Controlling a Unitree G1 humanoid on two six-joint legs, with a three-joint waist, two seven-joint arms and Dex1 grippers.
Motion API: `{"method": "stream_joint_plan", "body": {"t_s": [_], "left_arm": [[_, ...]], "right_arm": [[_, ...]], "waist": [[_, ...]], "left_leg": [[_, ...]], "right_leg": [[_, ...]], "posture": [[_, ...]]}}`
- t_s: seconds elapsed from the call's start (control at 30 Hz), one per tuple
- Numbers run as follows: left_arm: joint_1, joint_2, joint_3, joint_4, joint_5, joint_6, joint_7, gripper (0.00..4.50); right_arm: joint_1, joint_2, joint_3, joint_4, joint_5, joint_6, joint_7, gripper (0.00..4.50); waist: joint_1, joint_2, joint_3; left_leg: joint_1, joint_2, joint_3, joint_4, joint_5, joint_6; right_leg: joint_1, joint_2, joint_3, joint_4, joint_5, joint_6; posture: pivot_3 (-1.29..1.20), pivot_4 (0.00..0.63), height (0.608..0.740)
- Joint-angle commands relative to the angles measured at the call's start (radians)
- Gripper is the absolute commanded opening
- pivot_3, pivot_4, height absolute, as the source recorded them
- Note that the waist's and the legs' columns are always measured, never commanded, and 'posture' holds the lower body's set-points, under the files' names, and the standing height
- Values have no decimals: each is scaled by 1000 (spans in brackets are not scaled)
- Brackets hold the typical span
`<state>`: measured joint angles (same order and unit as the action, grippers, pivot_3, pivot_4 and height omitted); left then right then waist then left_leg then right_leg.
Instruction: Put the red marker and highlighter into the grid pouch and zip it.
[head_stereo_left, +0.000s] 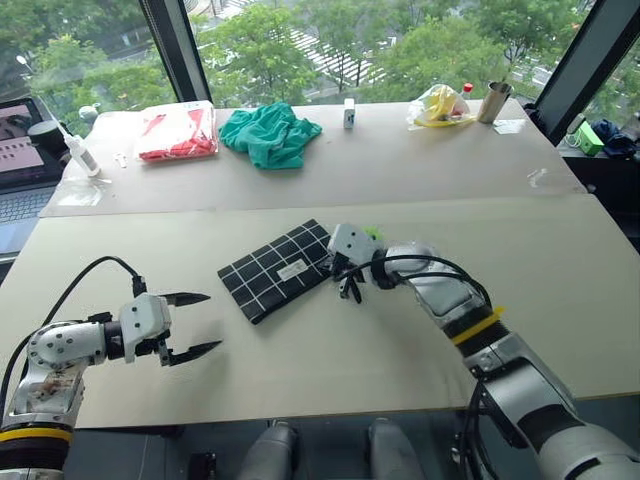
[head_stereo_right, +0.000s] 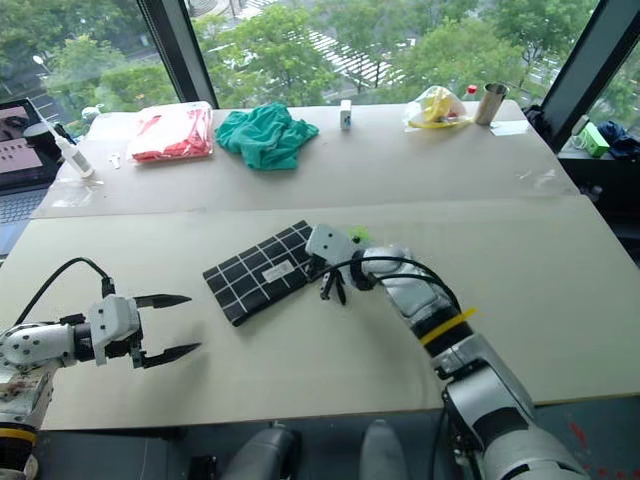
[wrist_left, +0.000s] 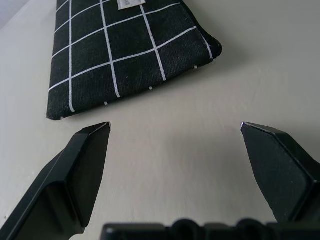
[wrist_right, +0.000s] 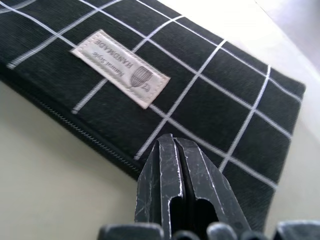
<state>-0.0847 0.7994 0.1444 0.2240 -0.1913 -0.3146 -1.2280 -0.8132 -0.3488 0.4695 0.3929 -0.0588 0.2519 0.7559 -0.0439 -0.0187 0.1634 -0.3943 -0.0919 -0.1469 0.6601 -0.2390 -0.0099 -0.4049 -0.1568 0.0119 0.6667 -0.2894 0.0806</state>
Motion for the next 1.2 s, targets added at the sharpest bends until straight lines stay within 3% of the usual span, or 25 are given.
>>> {"method": "stream_joint_plan", "body": {"t_s": [0.03, 0.13, 0.3, 0.8, 0.9, 1.2], "left_arm": [[-58, 16, -32, 60, 67, -102, 38, 4500], [-105, 7, -56, 102, 89, -136, 59, 4500], [-181, -22, -110, 163, 140, -211, 117, 4500], [-280, -122, -223, 334, 286, -428, 327, 4500], [-295, -125, -236, 359, 275, -449, 326, 3793], [-320, -119, -273, 414, 231, -484, 271, 361]], "right_arm": [[5, 25, -33, 4, -1, 6, 3, 16], [-4, 39, -84, -3, 27, 36, 6, 16], [-8, 17, -74, 34, -41, 10, -5, 16], [48, 32, -90, -37, -53, 52, 0, 16], [59, 31, -96, -55, -51, 66, 0, 0], [95, 23, -121, -119, -26, 85, 19, 0]], "waist": [[0, 0, 0], [-1, 0, 0], [1, 0, 0], [8, 0, -3], [8, 0, -3], [4, 0, -3]], "left_leg": [[0, 0, 0, 0, 0, 0], [0, 1, 0, 0, 0, 0], [0, 1, 0, 0, 0, 0], [3, 0, 0, 1, 0, 0], [4, 0, 0, 1, 0, 1], [4, -1, 0, 1, -1, 1]], "right_leg": [[0, 0, 0, 0, 0, 0], [0, 1, 0, 0, 1, -1], [0, 2, 1, 1, 1, -1], [1, 2, 1, 6, 1, -1], [1, 2, 1, 7, 1, -1], [0, 2, 1, 9, 1, -1]], "posture": [[0, 150, 740], [0, 150, 740], [0, 150, 740], [0, 150, 740], [0, 150, 740], [0, 150, 740]]}}
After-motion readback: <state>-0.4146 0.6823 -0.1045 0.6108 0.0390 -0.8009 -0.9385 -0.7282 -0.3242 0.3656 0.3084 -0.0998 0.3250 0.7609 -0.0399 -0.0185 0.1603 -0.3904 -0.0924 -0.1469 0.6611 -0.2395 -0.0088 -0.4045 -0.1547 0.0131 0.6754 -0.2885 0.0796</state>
